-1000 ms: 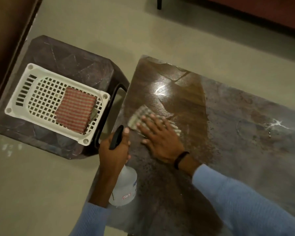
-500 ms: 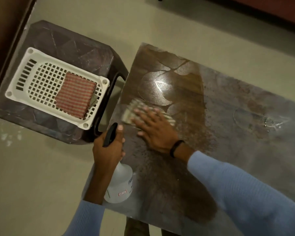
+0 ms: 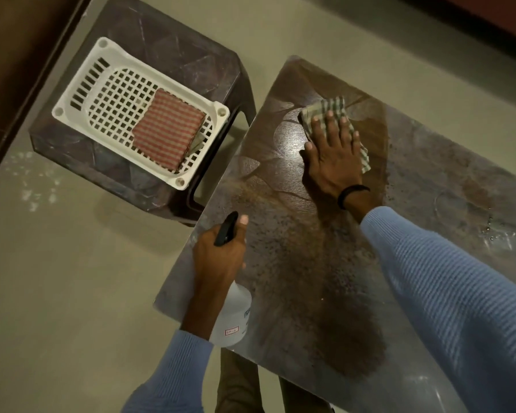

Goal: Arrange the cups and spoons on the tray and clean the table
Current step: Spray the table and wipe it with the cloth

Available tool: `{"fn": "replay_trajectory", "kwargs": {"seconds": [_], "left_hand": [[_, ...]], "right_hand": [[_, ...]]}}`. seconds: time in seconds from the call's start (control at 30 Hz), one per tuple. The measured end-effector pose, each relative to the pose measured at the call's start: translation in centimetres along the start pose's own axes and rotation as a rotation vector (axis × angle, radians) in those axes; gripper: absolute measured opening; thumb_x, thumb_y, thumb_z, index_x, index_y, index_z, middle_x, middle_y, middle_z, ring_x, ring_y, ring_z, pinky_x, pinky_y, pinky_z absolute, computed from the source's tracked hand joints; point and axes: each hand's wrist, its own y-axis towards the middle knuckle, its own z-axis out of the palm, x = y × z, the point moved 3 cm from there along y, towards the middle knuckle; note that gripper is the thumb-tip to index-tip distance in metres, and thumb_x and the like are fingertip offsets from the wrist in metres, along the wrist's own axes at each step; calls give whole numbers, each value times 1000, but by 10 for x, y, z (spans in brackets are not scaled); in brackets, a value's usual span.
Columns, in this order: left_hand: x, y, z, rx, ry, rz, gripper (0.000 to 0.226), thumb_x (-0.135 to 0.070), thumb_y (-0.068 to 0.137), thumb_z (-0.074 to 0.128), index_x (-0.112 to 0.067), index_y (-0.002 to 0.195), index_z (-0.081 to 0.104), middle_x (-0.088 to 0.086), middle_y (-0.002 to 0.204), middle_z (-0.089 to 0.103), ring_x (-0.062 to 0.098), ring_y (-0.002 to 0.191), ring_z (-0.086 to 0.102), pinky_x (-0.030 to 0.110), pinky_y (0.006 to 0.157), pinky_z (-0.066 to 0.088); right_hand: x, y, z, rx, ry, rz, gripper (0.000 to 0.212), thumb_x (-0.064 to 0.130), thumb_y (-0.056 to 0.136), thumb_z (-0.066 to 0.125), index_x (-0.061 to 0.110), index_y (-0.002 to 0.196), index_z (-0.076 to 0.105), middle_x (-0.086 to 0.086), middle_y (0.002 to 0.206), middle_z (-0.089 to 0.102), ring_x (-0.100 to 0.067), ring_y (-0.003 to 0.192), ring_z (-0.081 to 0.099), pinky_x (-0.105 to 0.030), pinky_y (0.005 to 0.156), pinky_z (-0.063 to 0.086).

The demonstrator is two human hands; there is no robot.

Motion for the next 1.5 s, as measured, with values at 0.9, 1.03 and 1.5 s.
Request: {"fn": "replay_trajectory", "kwargs": {"seconds": [0.9, 1.03, 1.5], "left_hand": [[47, -36, -48, -166, -143, -25, 39, -46, 95, 64, -9, 85, 72, 12, 76, 72, 20, 45, 56, 23, 39, 44], [52, -36, -58, -168, -112, -6, 40, -49, 96, 62, -12, 82, 71, 9, 69, 71, 17, 39, 55, 28, 45, 47], [89, -42, -110, -114, -100, 26, 42, -53, 94, 62, -12, 89, 72, 9, 79, 73, 23, 49, 59, 29, 48, 48]], "right_hand": [[103, -41, 29, 56, 34, -108, 63, 57, 103, 24, 30, 160, 17, -7, 169, 15, -33, 156, 5, -60, 124, -1], [162, -147, 68, 174, -4, -465, 64, 55, 103, 28, 28, 160, 19, -5, 169, 16, -31, 157, 6, -61, 121, 9], [160, -142, 67, 67, -15, -174, 66, 57, 102, 26, 28, 161, 16, -7, 169, 11, -32, 156, 2, -59, 124, 0]]}}
